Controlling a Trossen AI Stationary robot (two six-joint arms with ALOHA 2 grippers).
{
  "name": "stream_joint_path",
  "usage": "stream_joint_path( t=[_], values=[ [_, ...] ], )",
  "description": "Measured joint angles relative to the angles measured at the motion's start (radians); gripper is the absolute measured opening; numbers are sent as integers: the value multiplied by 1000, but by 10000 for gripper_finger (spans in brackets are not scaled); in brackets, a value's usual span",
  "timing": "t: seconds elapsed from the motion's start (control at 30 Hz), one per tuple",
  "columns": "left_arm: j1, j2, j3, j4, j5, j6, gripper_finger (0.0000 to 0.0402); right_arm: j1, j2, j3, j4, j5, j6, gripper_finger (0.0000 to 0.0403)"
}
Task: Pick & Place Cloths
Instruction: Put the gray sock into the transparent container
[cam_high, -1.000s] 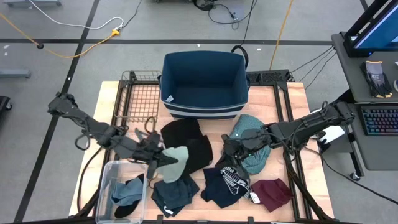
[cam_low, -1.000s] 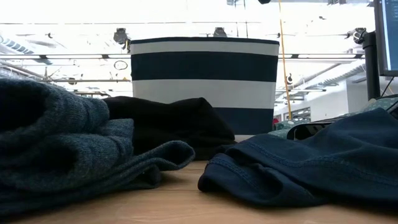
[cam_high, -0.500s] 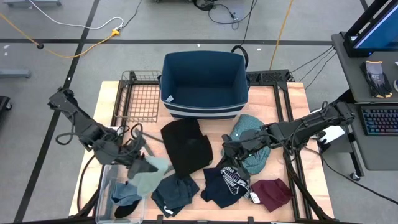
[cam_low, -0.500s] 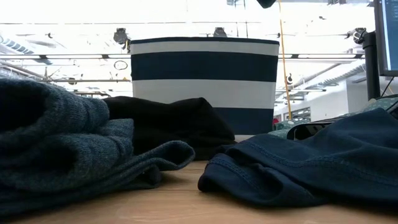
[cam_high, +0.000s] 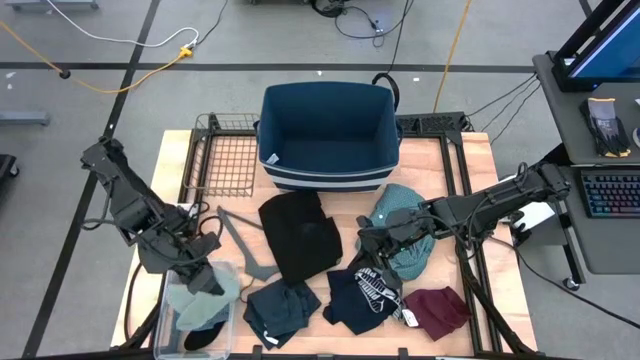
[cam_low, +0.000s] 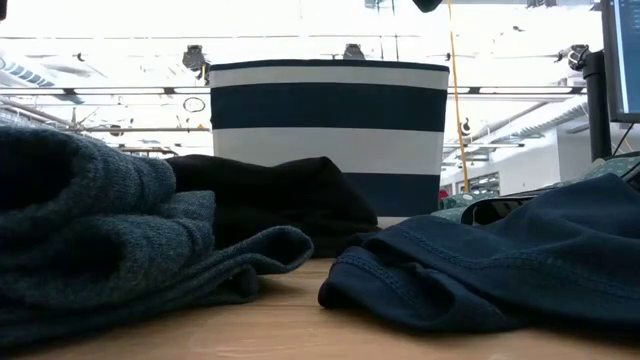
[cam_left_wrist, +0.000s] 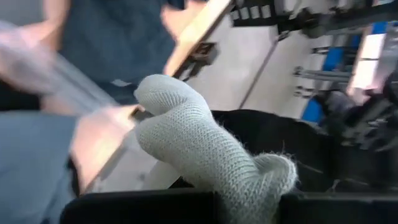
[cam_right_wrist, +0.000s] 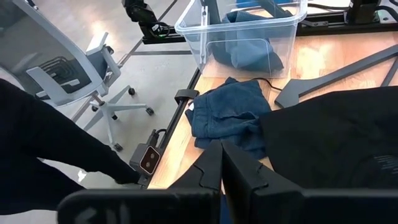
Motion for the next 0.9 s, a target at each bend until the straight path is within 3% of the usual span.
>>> stream_joint_path(
  t=[0.3, 0.47, 0.63, 0.9],
  values=[
    [-80, 30, 1, -140, -52, 0, 2, -8, 0, 0, 24, 32, 37, 0],
    [-126, 94, 1, -210, -57, 15, 2, -14, 0, 0, 24, 74, 48, 0],
    [-164, 166, 1, -262, -131, 46, 2, -18, 0, 0, 25, 137, 41, 0],
    [-198, 264, 1, -350, -171, 31, 2, -31, 0, 0, 25, 139, 27, 0]
  ],
)
